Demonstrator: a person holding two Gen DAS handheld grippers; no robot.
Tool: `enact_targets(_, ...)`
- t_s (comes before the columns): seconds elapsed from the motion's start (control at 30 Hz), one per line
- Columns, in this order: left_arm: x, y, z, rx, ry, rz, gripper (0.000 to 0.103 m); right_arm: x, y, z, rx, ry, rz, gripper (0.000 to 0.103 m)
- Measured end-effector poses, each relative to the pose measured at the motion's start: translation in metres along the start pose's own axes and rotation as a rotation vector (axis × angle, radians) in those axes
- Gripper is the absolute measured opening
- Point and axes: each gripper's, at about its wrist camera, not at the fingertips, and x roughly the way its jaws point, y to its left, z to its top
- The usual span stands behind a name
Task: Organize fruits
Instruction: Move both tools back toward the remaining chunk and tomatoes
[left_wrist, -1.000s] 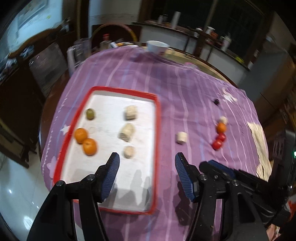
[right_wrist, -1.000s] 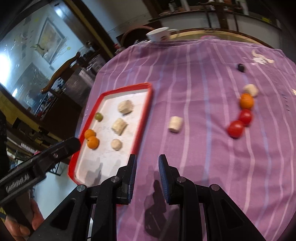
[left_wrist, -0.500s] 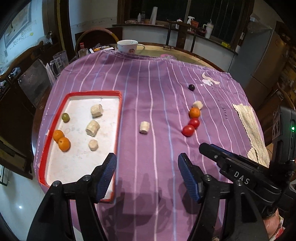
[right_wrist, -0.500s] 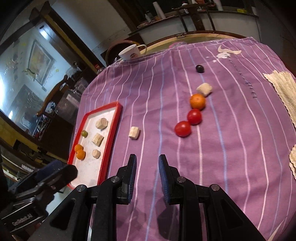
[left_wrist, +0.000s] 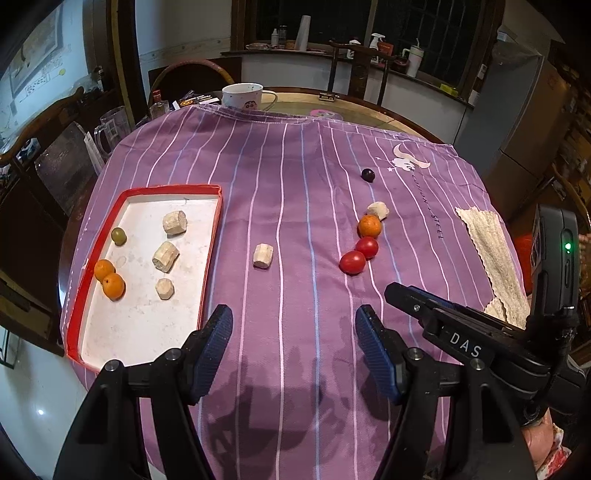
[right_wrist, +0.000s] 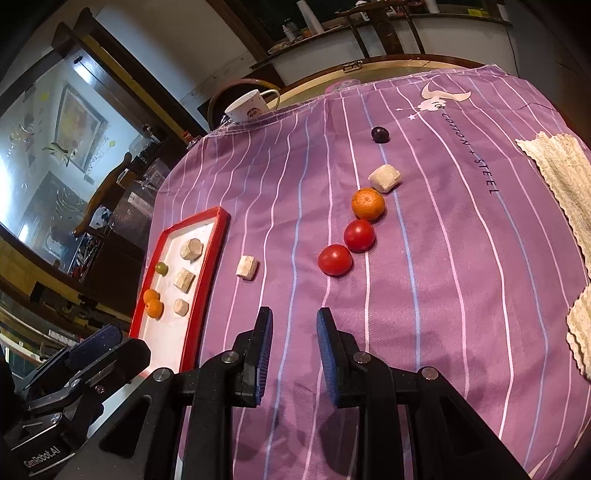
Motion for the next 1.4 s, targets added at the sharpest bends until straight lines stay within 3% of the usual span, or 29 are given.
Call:
enact_targets(0.57, 0.023, -0.017, 0.004, 0.020, 0.047, 0.032, 0.068, 0.013, -0.023, 0.005, 0.042, 0.015, 0.011, 0.027)
enact_targets(0.83, 0.031, -0.024, 0.001, 0.015, 0.062, 0.005, 0.068, 0.009, -0.030, 0.004, 0.032, 0.023, -0.029, 0.027)
enact_targets(1.03, 0.026, -0.034, 0.006, 0.018, 0.018, -0.016, 0.068, -0.011, -0.035, 0.003, 0.003, -0.013, -0.083, 0.027)
enact_targets(1.17, 0.019, -0.047, 0.005, 0.067, -0.028, 0.020, 0.068, -0.022, -0.037, 0.002, -0.007, -0.052, -0.117, 0.027)
enact_targets(1.4, 0.012, -0.044, -0.001, 0.104, -0.046, 0.110, 0.069, -0.009, -0.025, 0.000, -0.035, -0.022, -0.102, 0.027)
